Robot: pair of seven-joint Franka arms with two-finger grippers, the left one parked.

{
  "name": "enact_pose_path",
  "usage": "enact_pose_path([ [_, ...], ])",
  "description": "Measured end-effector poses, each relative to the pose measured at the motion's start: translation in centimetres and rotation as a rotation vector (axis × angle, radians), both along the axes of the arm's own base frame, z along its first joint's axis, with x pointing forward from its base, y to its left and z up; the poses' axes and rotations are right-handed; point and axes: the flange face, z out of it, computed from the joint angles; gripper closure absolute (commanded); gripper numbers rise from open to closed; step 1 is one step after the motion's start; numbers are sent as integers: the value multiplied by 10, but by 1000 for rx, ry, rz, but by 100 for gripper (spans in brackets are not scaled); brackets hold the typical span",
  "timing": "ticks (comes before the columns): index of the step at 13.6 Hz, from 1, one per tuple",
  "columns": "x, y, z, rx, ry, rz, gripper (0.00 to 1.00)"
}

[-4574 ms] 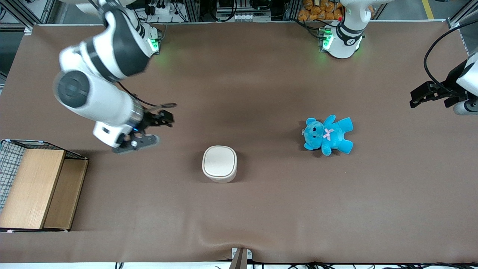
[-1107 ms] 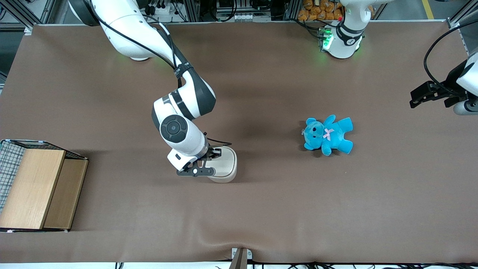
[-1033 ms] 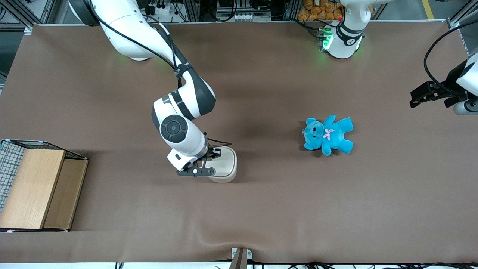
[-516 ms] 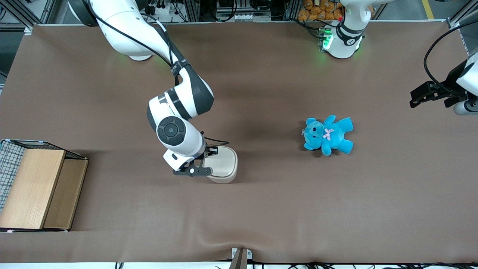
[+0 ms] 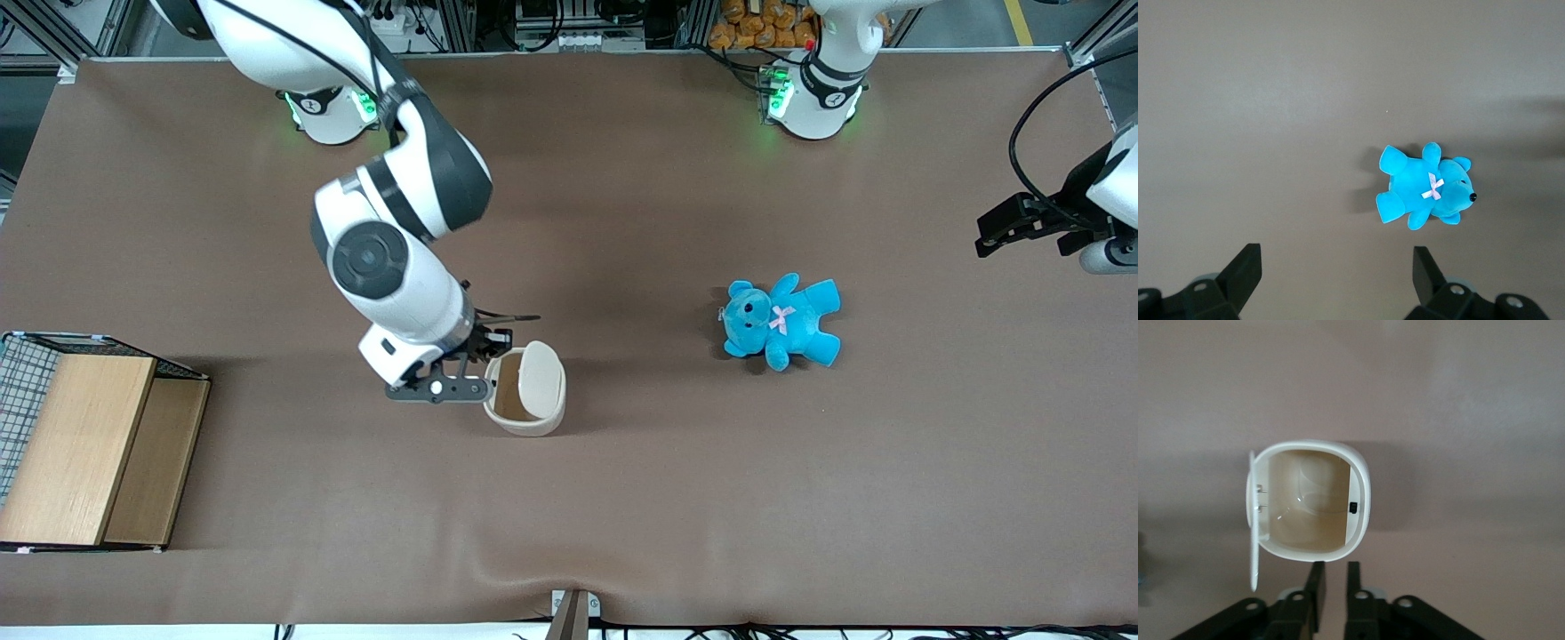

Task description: Open trash can with right arm

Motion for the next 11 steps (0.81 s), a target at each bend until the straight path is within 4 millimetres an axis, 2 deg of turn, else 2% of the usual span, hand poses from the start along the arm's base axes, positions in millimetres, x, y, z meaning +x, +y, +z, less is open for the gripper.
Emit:
enact_pose_path([
  [2, 4, -19, 21, -14, -20, 5, 0],
  [4, 10, -53, 34, -43, -2, 22, 0],
  [6, 23, -103, 52, -54, -4, 22, 0],
  [8, 29, -165, 77, -54, -2, 37, 0],
  [11, 17, -249, 123, -57, 17, 88, 0],
])
